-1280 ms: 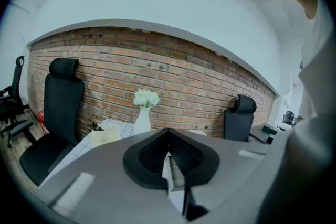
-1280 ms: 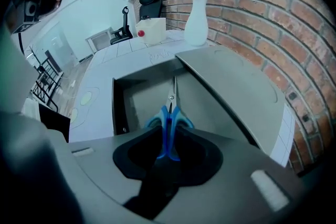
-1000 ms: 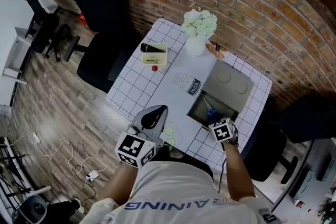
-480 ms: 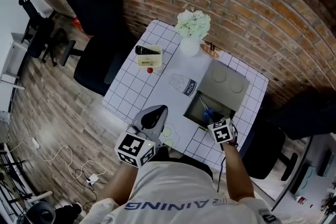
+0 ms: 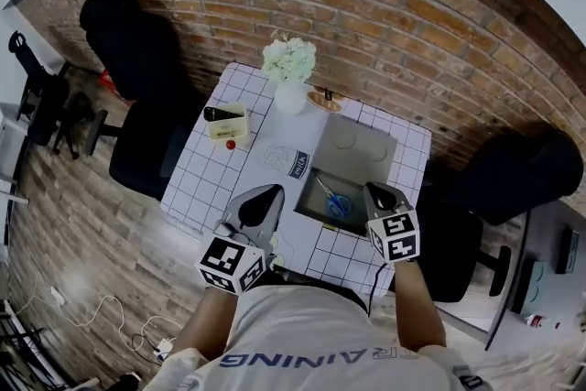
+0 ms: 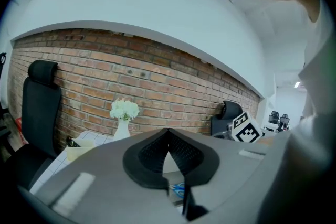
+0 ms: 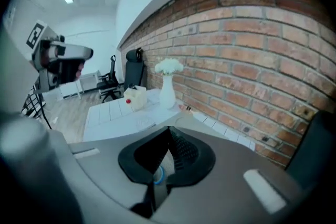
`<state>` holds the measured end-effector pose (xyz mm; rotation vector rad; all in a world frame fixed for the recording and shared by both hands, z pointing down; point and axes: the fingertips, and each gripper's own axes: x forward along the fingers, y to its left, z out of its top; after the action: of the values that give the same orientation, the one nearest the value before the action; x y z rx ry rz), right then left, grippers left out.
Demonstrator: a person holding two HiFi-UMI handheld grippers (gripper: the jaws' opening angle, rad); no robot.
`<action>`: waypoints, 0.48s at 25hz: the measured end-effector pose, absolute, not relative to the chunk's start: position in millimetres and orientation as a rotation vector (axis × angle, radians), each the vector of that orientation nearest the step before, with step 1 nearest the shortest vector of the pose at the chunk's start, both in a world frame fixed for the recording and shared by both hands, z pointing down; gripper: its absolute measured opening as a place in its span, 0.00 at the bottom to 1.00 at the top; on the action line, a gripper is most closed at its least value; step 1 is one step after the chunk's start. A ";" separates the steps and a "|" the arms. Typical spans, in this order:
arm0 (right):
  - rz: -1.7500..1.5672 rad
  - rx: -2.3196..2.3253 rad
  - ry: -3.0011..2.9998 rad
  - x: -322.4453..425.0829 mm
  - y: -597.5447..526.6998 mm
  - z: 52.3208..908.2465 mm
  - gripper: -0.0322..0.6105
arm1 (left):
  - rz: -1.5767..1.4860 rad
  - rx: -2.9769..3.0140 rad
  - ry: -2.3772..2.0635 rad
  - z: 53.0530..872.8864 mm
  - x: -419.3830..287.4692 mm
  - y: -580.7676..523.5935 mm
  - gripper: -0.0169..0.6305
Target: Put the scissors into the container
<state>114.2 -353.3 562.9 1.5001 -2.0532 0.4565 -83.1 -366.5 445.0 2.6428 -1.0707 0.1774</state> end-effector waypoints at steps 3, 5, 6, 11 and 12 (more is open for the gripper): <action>0.382 1.634 -2.110 128.8 -347.8 512.6 0.07 | 0.139 2.693 -1.023 432.4 -65.0 -366.9 0.02; 0.334 1.739 -2.144 139.7 -340.0 479.7 0.07 | 0.119 2.722 -0.994 423.9 -54.5 -365.4 0.02; 0.300 1.800 -2.157 146.7 -335.0 462.4 0.07 | 0.110 2.737 -0.976 419.8 -49.2 -364.6 0.02; 0.152 2.086 -2.157 191.6 -297.0 386.0 0.07 | 0.058 2.812 -0.890 397.2 -18.2 -361.0 0.02; 0.136 2.125 -2.150 199.9 -287.4 375.1 0.07 | 0.046 2.831 -0.876 391.1 -10.7 -359.8 0.02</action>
<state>199.9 -287.4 375.1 2.1253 -2.1499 0.1360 -10.7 -359.8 391.1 2.8314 -0.8758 0.0455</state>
